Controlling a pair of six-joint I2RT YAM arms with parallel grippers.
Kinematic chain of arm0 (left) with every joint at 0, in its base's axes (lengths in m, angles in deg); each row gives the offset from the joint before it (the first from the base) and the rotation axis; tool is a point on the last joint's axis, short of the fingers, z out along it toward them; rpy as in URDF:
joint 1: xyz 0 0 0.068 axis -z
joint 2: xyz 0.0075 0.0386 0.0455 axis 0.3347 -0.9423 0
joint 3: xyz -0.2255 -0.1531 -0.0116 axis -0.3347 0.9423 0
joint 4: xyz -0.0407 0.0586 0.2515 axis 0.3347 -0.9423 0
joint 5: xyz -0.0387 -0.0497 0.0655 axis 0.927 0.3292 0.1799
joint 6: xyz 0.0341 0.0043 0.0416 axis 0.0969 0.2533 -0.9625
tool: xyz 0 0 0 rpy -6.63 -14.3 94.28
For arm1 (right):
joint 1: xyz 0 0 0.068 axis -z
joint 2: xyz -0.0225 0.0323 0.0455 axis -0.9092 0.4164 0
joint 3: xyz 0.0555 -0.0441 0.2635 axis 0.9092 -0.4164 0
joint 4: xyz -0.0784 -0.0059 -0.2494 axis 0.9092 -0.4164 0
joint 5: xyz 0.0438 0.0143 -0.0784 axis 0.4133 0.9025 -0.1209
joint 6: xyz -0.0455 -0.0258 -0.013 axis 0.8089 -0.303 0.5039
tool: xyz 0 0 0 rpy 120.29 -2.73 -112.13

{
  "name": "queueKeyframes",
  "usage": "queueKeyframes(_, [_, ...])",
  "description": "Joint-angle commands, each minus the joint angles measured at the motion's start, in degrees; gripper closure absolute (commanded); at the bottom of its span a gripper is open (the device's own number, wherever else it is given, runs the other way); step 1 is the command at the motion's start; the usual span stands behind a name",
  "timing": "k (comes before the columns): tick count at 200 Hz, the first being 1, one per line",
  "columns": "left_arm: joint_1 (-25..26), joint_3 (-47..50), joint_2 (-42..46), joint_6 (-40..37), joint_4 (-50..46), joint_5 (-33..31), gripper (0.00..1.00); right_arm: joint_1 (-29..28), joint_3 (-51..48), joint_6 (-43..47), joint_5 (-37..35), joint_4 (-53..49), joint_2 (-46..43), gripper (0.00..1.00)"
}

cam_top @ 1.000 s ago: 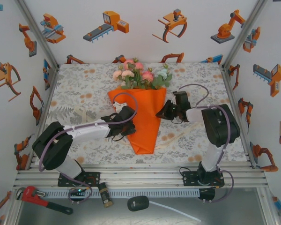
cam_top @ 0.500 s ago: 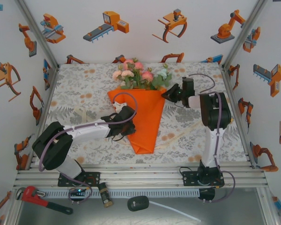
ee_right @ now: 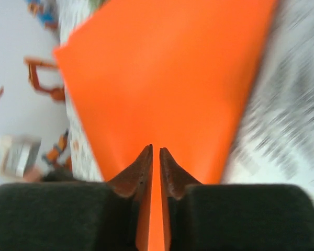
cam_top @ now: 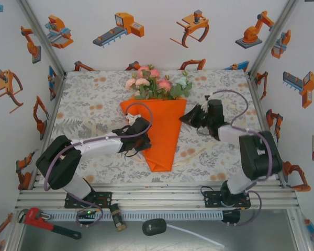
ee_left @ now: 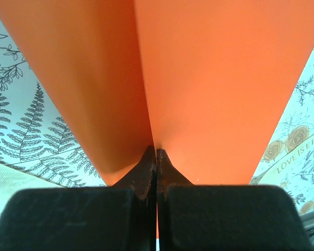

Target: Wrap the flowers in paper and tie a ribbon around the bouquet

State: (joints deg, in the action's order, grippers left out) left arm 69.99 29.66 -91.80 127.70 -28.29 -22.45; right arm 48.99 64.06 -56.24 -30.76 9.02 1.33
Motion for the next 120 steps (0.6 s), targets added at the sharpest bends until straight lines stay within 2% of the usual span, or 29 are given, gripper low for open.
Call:
queueKeyframes(1, [-0.34, -0.32, -1.07, 0.33, 0.08, 0.76, 1.00, -7.40, -8.00, 0.05, -2.98, -4.73, -6.33, 0.96])
queueKeyframes(6, [-0.34, -0.37, -1.19, 0.35, 0.08, 0.79, 1.00, -9.24, -9.27, -0.72, -3.62, -4.96, -7.49, 1.00])
queueKeyframes(25, [-0.10, -0.30, -1.01, 0.46, 0.16, 0.47, 1.00, -14.42, -12.47, -3.92, -3.93, -2.94, -9.80, 1.00])
queueKeyframes(61, [-0.10, -0.03, -0.33, 0.53, -0.96, -0.87, 1.00, -19.01, -17.17, -9.26, -4.40, 1.51, -10.06, 1.00])
queueKeyframes(99, [-0.07, 0.56, -0.19, 0.64, -0.82, -1.10, 1.00, -19.48, -18.02, -8.55, -6.01, 5.46, -4.41, 1.00])
queueKeyframes(120, [-0.07, 1.24, 0.73, 0.75, -0.81, -1.45, 1.00, -16.87, -16.79, -8.03, -6.82, 8.41, 1.26, 1.00])
